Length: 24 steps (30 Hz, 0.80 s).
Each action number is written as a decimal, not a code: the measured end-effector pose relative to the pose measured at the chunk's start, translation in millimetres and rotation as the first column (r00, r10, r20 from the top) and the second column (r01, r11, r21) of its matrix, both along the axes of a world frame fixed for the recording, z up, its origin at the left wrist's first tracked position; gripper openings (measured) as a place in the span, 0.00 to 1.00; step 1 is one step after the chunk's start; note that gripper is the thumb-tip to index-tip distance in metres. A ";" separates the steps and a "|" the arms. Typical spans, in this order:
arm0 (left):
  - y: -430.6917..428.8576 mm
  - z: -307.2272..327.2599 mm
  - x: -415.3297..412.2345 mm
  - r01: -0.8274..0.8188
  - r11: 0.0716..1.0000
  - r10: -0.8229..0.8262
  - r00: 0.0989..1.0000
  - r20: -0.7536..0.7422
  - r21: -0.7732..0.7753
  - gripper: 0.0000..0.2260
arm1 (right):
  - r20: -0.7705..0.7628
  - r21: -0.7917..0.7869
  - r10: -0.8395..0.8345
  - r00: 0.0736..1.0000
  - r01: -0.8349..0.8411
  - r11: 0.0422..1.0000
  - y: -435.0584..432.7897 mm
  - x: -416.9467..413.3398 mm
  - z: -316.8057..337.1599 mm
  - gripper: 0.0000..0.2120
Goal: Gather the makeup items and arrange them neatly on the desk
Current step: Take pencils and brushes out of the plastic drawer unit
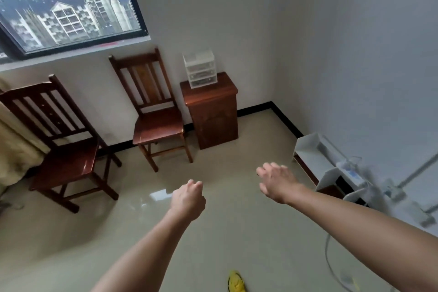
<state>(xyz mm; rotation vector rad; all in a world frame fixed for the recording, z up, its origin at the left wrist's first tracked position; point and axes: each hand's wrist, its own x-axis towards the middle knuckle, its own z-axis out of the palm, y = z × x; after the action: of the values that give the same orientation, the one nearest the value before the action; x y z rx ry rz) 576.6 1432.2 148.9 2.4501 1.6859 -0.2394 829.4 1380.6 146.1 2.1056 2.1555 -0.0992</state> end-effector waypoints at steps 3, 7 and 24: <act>78.3 10.6 8.0 0.015 1.000 -0.015 1.000 0.001 0.016 0.06 | 0.003 0.007 -0.035 0.999 0.035 0.999 74.8 13.8 8.1 0.13; 179.0 29.9 21.0 0.013 0.999 -0.014 1.000 0.015 0.052 0.07 | -0.045 0.029 -0.090 0.995 0.091 0.995 164.3 28.5 24.7 0.14; 540.4 1.7 120.3 -0.098 0.994 0.096 0.995 0.035 0.048 0.06 | -0.067 -0.028 -0.010 0.998 0.008 1.000 573.7 138.6 -2.0 0.16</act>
<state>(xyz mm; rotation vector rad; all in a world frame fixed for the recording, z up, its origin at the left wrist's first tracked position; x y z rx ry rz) 696.9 1972.6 150.6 2.3843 1.8114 -0.1462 968.0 1954.4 144.2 2.1270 2.1685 -0.2023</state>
